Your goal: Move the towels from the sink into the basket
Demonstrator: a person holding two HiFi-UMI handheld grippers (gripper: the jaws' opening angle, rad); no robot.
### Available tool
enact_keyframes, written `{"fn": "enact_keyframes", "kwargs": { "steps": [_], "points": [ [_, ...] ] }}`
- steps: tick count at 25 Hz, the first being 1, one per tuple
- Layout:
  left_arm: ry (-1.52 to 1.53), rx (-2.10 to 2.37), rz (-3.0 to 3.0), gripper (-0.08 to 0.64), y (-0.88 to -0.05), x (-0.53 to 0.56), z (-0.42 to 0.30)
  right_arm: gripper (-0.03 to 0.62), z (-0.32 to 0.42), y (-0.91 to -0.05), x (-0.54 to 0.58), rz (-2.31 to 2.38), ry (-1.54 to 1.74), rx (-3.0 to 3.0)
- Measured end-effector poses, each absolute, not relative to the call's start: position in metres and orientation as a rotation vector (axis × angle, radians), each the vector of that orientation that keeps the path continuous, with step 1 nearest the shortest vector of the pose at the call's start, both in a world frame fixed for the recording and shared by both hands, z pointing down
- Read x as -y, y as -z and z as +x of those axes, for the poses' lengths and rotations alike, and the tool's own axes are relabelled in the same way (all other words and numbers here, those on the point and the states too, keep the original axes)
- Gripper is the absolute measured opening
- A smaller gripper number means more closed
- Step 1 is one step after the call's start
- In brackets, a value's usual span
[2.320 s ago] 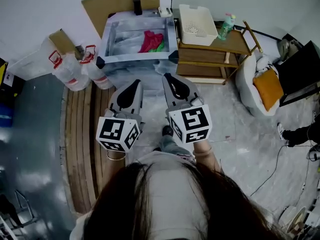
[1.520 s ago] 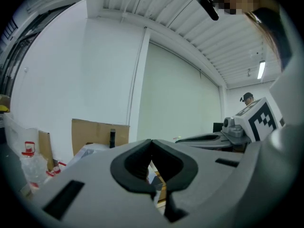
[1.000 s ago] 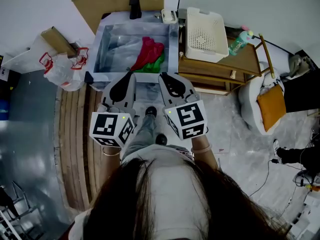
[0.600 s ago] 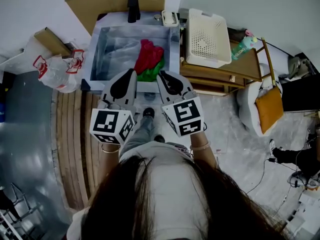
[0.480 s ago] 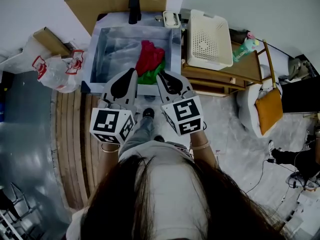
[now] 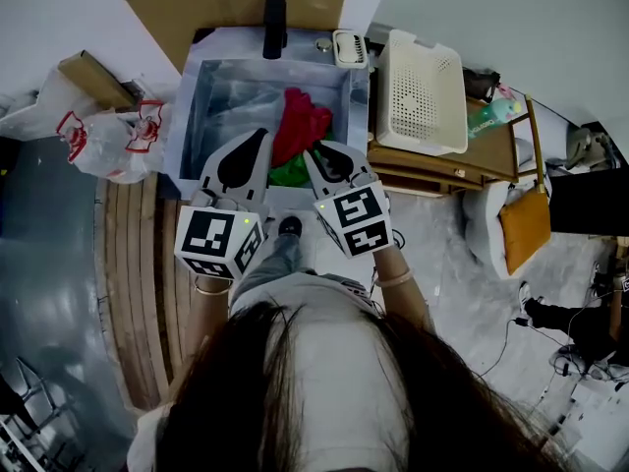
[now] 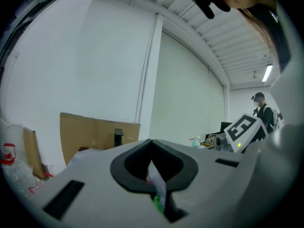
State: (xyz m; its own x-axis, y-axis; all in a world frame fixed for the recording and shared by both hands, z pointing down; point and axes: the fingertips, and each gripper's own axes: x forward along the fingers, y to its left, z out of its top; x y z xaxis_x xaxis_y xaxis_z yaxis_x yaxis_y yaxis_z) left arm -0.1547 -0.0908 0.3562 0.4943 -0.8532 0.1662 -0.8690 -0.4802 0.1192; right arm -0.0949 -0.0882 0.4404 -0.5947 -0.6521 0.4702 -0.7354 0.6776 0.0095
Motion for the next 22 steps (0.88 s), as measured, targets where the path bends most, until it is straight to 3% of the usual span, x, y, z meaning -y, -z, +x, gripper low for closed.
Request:
{"fn": "enact_keyframes", "kwargs": {
  "steps": [22],
  "points": [
    [-0.161,1.385,2.563,0.005,-0.393,0.16,-0.182,0.197,-0.138,-0.575,0.163,0.7,-0.236,2.196]
  ]
}}
